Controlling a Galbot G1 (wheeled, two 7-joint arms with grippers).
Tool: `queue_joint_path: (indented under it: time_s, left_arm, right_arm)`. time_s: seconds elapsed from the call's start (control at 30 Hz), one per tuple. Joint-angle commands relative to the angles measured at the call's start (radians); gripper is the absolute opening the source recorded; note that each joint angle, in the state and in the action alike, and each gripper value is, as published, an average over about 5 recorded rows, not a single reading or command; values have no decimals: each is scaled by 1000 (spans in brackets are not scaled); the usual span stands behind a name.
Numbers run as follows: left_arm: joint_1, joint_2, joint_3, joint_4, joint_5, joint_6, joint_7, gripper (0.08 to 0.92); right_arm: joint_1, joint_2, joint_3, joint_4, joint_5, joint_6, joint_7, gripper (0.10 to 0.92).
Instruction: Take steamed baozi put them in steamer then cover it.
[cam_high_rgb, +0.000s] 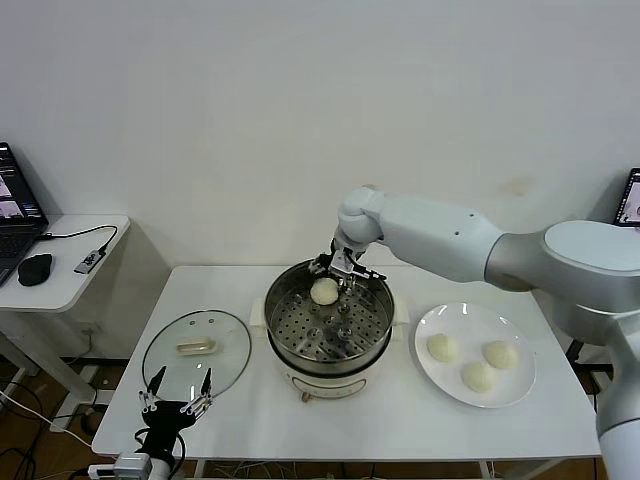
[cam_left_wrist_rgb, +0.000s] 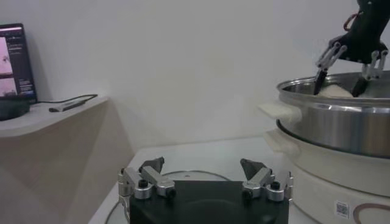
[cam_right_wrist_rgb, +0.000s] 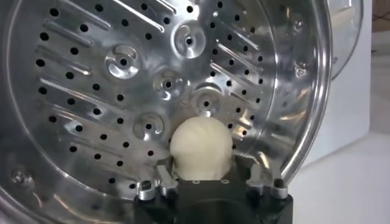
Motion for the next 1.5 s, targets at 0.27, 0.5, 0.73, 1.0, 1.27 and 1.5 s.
queue_joint_path:
  time_s: [0.27, 0.5, 0.73, 1.0, 1.27, 1.5]
  left_arm:
    - [0, 29, -16, -7, -4, 3, 1, 823]
    - [-4, 44, -12, -10, -4, 6, 3, 823]
    - [-8, 47, -6, -7, -2, 6, 3, 823]
    - [-10, 51, -15, 0, 0, 8, 3, 823]
    - [-8, 45, -24, 3, 4, 11, 4, 823]
    - [-2, 46, -38, 0, 4, 13, 5, 823]
  right_arm:
    - [302, -366, -92, 478, 514, -643, -112, 823]
    - [388, -610, -134, 620, 523, -829, -120, 823]
    - [289, -793, -129, 638, 379, -830, -126, 823]
    - [35, -835, 2, 571, 280, -758, -134, 823]
    - [-244, -784, 201, 471, 188, -727, -142, 823]
    - [-401, -701, 332, 341, 108, -703, -132, 823]
